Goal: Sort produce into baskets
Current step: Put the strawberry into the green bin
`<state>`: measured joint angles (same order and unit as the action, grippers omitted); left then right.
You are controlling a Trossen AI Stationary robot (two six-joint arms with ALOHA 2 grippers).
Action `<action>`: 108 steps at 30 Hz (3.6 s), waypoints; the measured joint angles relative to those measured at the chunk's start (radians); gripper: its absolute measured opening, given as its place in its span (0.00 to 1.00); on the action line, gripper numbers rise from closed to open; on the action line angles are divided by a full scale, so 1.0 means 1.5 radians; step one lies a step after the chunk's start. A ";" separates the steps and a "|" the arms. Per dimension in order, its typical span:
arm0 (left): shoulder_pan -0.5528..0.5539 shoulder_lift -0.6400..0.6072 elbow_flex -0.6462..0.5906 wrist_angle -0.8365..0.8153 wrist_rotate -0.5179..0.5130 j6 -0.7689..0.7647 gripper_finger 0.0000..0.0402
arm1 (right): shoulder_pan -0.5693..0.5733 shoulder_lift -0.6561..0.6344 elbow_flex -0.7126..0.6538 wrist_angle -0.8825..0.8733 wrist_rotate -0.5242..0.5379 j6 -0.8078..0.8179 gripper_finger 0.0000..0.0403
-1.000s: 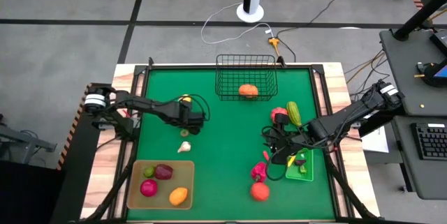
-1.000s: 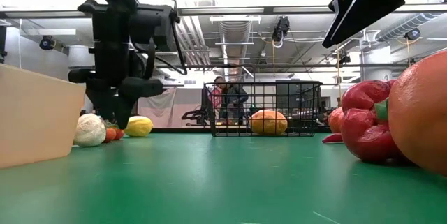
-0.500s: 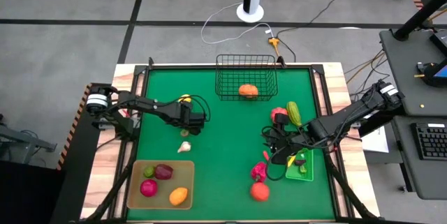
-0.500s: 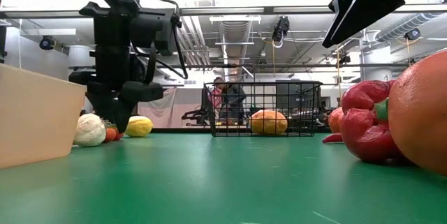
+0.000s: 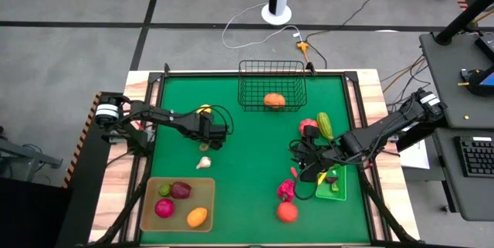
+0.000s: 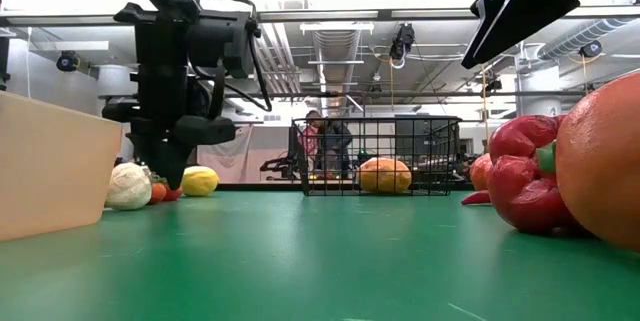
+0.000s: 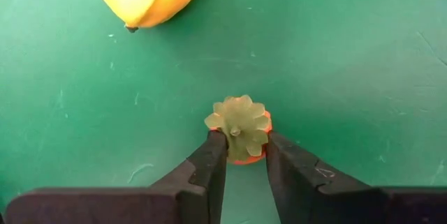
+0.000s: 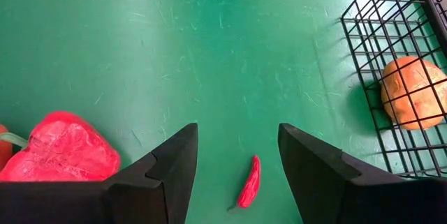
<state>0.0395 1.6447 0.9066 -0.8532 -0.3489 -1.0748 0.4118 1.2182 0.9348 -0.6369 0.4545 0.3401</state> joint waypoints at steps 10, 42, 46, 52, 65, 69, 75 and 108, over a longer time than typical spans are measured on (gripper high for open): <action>-0.001 -0.001 0.009 -0.002 0.001 0.031 0.19 | 0.000 0.000 0.000 0.000 0.000 0.001 0.48; -0.216 -0.004 0.244 0.027 -0.063 0.430 0.19 | 0.000 0.000 -0.001 0.030 0.000 0.007 0.48; -0.244 -0.005 0.253 0.130 -0.082 0.531 0.19 | 0.000 0.000 -0.005 0.112 0.000 -0.029 0.48; -0.256 -0.005 0.246 0.277 -0.066 0.612 0.19 | 0.023 0.006 -0.057 0.346 -0.001 -0.192 0.48; -0.255 -0.007 0.179 0.517 -0.002 0.581 0.19 | 0.046 0.070 -0.104 0.608 0.099 -0.480 0.48; -0.253 -0.007 0.170 0.545 0.000 0.556 0.19 | 0.050 0.086 -0.095 0.610 0.098 -0.494 0.48; -0.246 -0.007 0.170 0.557 0.000 0.522 0.19 | 0.050 0.094 -0.082 0.614 0.099 -0.496 0.48; -0.274 -0.123 0.170 0.319 -0.190 0.445 0.19 | -0.108 0.198 -0.025 0.411 -0.045 -0.107 0.48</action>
<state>-0.3710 1.4610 1.1622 -0.3749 -0.6335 -0.4069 0.2494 1.5155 0.8974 -0.0210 0.3865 0.1792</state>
